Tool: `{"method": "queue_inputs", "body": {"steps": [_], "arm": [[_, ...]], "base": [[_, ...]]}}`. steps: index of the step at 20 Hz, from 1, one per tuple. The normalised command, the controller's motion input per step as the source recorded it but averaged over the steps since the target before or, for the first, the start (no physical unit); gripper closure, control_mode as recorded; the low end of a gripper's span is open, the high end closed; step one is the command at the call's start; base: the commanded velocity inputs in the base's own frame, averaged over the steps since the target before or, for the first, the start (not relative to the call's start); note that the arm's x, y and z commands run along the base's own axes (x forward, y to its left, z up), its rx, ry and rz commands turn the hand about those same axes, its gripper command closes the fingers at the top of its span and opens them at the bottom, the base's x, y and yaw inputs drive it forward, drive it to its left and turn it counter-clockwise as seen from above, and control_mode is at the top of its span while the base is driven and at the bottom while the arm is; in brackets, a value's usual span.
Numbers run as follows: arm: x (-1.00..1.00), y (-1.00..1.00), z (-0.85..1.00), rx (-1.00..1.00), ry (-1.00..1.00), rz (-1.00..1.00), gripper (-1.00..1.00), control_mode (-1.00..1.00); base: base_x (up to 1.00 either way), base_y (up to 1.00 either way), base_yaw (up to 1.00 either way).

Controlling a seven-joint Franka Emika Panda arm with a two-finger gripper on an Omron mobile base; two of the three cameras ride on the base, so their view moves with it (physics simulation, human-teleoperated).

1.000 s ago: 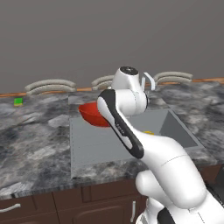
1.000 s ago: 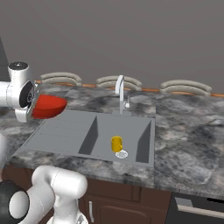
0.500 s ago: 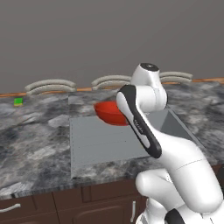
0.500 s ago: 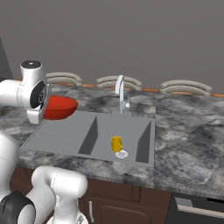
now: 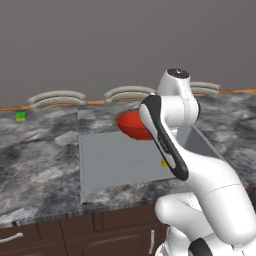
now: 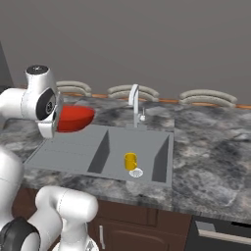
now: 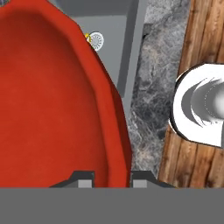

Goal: Pick the mug and place it in the sink. Pick the bowl and place it in the open cabinet and then close the cabinet.

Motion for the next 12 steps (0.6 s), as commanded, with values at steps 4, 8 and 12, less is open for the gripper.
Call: {"method": "queue_inputs", "body": {"steps": [4, 8, 12], "arm": [[0.0, 0.0, 0.0, 0.0, 0.0, 0.0, 1.0, 1.0], [0.0, 0.0, 0.0, 0.0, 0.0, 0.0, 1.0, 1.0], [0.0, 0.0, 0.0, 0.0, 0.0, 0.0, 1.0, 1.0]], "base": [[0.0, -0.47, -0.22], [0.01, -0.09, -0.8], [0.0, 0.0, -0.96]]}}
